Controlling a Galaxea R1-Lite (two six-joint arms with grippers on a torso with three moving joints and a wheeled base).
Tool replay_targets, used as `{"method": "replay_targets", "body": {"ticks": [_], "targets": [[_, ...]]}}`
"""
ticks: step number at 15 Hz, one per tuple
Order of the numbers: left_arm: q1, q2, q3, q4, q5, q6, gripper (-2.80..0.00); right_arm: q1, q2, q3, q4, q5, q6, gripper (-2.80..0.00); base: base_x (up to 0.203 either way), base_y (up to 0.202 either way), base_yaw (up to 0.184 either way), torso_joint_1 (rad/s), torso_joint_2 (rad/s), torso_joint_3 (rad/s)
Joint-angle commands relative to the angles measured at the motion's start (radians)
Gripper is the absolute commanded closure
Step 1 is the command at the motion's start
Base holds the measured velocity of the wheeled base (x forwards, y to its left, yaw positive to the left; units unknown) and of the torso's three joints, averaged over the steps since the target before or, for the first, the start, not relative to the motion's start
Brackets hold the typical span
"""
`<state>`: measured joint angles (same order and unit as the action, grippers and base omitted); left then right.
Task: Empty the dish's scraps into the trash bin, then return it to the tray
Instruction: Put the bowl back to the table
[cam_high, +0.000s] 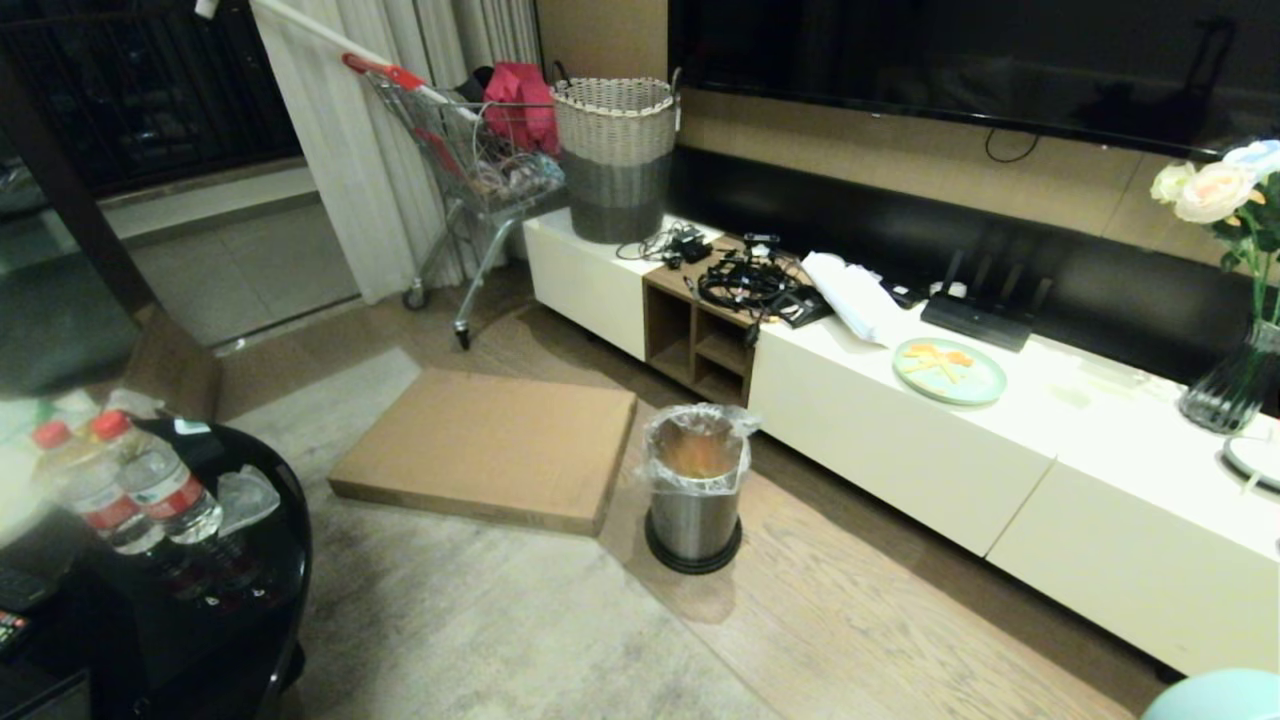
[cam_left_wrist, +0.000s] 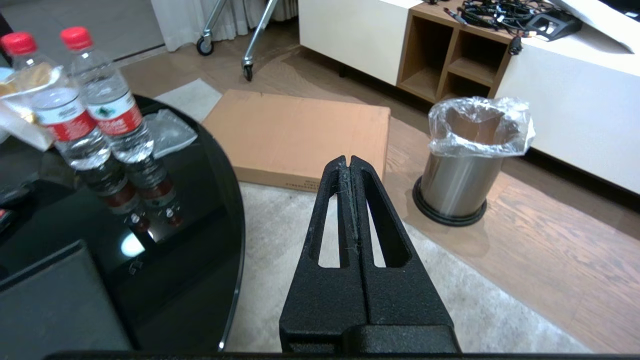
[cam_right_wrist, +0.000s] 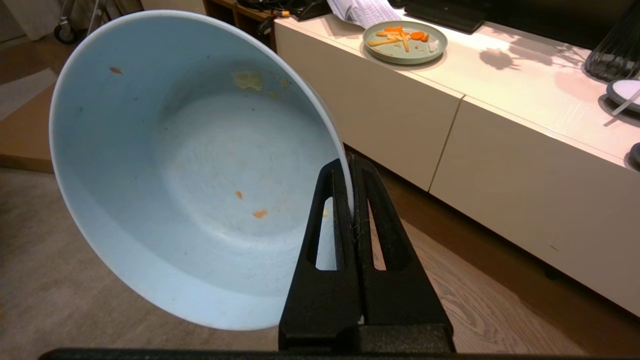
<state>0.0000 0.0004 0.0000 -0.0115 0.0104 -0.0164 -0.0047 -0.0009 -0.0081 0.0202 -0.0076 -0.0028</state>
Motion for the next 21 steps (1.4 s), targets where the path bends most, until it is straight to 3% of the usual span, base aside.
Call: {"method": "replay_targets", "body": {"ticks": [1, 14, 21], "targets": [[0.0, 0.0, 0.0, -0.001, 0.0, 0.0, 0.0, 0.0, 0.001, 0.0, 0.0, 0.0, 0.0, 0.0, 0.0, 0.0, 0.0, 0.0, 0.0, 0.0], [0.0, 0.0, 0.0, -0.001, 0.0, 0.0, 0.0, 0.0, 0.001, -0.001, 0.0, -0.017, 0.018, 0.0, 0.0, 0.0, 0.0, 0.0, 0.0, 0.0], [0.0, 0.0, 0.0, -0.001, 0.0, 0.0, 0.0, 0.0, 0.001, -0.001, 0.001, -0.018, 0.02, 0.0, 0.001, -0.007, 0.142, 0.0, 0.0, 0.001]]}}
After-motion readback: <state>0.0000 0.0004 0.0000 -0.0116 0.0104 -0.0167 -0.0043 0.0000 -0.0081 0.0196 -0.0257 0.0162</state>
